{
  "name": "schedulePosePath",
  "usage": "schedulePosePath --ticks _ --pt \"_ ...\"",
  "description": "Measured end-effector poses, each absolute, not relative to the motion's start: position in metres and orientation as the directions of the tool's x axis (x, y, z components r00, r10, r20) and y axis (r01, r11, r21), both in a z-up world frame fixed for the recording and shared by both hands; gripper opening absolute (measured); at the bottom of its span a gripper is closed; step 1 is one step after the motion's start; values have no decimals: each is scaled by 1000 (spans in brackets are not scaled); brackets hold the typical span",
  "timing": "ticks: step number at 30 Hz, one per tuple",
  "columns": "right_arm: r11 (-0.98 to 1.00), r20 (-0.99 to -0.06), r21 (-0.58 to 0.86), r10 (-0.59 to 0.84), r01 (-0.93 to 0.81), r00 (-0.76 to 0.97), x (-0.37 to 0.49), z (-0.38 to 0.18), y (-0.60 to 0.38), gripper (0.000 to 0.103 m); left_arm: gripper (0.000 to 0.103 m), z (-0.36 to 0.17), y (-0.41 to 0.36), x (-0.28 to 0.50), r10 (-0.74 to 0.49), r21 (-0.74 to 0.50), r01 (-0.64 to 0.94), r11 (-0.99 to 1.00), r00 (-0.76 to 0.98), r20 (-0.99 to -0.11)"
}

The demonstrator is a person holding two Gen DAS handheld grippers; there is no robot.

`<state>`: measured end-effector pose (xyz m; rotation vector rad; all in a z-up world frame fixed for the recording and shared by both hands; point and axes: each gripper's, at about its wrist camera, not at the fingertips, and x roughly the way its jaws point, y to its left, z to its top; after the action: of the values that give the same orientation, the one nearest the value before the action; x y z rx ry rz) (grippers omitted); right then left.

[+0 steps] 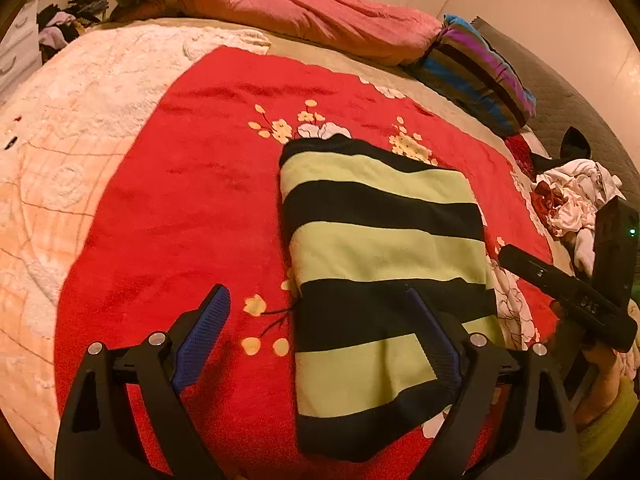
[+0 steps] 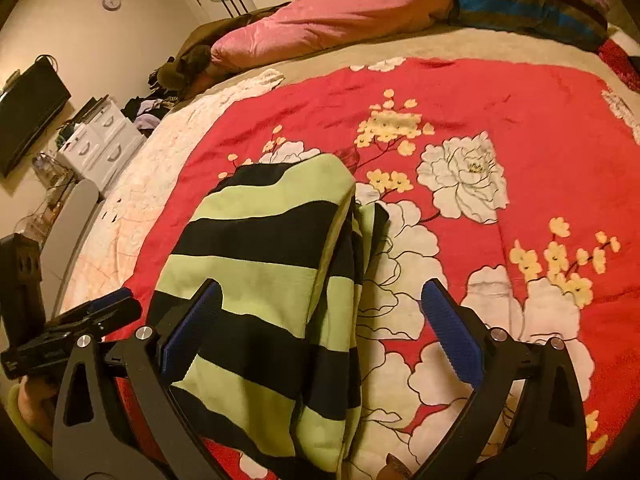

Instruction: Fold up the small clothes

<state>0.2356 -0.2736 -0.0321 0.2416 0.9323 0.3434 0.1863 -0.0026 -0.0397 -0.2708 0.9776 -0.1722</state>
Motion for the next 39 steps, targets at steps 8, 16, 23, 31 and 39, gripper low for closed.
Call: schedulePosePath --ticks 8,16,23,31,39 --pt "930 -725 313 366 -194 584 223 -18 -270 94 99 -26 0 174 -225 -263 13 965 563 -795" --pt "938 -674 266 347 -224 652 193 11 -268 94 99 2 0 146 -171 -217 2 976 625 -761" --pt "937 -643 226 348 -265 682 146 30 -270 94 99 13 -13 101 -145 -168 27 985 651 -745" --pt "944 -603 186 329 -273 727 102 41 -275 94 99 18 -23 53 -142 -166 29 986 679 -720" --pt "945 -609 150 320 -291 726 67 33 -270 94 99 8 -30 19 -148 -155 51 987 677 -721"
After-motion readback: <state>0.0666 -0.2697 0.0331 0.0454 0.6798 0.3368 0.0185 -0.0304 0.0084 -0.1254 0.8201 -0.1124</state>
